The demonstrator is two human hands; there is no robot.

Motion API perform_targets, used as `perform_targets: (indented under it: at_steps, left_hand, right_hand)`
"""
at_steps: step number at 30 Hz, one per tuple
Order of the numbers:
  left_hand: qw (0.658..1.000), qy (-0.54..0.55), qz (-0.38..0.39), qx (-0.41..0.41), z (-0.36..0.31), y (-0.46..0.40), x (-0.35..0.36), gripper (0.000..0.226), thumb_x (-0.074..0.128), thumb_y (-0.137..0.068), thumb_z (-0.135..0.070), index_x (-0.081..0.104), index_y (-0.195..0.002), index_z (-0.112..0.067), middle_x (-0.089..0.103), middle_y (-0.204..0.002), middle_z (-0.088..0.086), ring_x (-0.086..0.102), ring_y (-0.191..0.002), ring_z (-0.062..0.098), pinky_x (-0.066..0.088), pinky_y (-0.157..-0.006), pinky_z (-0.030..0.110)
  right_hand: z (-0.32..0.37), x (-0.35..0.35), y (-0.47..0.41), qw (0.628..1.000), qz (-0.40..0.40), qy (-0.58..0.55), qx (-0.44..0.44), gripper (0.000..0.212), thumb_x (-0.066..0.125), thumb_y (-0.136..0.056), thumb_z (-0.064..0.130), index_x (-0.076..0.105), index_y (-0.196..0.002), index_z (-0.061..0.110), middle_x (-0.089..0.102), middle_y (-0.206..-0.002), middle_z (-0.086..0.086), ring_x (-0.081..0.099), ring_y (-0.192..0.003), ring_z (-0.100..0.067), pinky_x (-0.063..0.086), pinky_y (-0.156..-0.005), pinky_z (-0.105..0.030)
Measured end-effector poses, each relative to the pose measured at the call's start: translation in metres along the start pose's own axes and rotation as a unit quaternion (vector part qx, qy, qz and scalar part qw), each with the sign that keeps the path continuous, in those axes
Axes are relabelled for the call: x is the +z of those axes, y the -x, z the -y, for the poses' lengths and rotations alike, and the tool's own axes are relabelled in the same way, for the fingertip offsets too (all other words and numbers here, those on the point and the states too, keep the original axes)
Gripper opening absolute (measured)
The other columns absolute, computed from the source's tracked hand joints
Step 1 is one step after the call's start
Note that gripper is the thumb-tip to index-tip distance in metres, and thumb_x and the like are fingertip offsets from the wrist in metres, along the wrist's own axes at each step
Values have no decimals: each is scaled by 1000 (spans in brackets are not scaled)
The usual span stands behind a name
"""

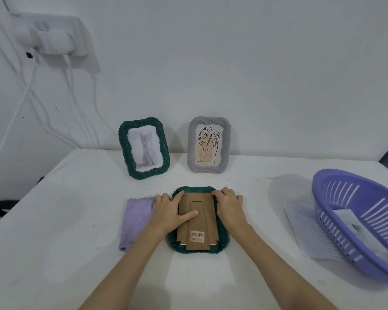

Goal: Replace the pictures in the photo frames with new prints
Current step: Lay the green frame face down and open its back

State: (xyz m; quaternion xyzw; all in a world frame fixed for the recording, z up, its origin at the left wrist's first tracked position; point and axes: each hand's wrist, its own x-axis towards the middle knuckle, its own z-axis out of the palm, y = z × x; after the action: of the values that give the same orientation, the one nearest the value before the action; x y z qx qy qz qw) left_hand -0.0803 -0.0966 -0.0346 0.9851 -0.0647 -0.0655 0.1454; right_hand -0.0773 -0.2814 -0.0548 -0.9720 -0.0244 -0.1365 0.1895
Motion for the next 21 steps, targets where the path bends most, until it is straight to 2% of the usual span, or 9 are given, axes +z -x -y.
perform_targets:
  at_steps: [2,4,9,15,19,21]
  left_hand:
    - [1000,-11,14,-3,-1,-4,-1,91,35,-69,-82,18,-144,-33,43,-123,13,36,-116,28,30,-101,39]
    - [1000,-18,15,-3,-2,-7,-2,84,41,-75,-75,17,-144,-33,43,-125,14,35,-117,29,29,-101,40]
    - [999,-11,35,-13,-6,-11,-8,85,44,-75,-73,16,-144,-32,42,-130,16,36,-122,31,29,-103,41]
    - [997,4,72,-25,-11,-14,-16,87,46,-74,-74,15,-144,-33,39,-133,16,36,-126,33,32,-104,43]
    - [999,33,1,-13,-8,2,-4,80,39,-82,-68,8,-146,-31,34,-133,17,34,-122,32,27,-106,41]
    - [996,89,-18,10,-6,16,0,82,44,-82,-65,8,-146,-29,23,-142,15,23,-132,32,22,-111,43]
  right_hand:
    - [1,-2,-1,1000,8,12,-2,42,38,-88,-5,56,-120,16,55,-109,-9,47,-105,-25,16,-75,-30]
    - [1,-3,-2,1000,16,23,-1,43,36,-90,-4,54,-123,17,53,-111,-9,45,-106,-25,17,-76,-31]
    - [4,-4,-9,997,54,54,11,50,36,-86,-7,44,-128,18,46,-119,-8,41,-112,-26,27,-89,-38]
    - [3,-7,-13,996,77,36,18,53,36,-84,-9,43,-129,19,46,-122,-9,41,-113,-27,28,-90,-37]
    - [-2,-17,-1,997,74,-26,23,54,35,-89,-5,39,-135,24,47,-124,-9,41,-112,-27,31,-87,-36]
    - [-6,-25,13,996,64,-63,18,46,36,-93,2,42,-133,23,47,-124,-9,41,-113,-27,32,-90,-37]
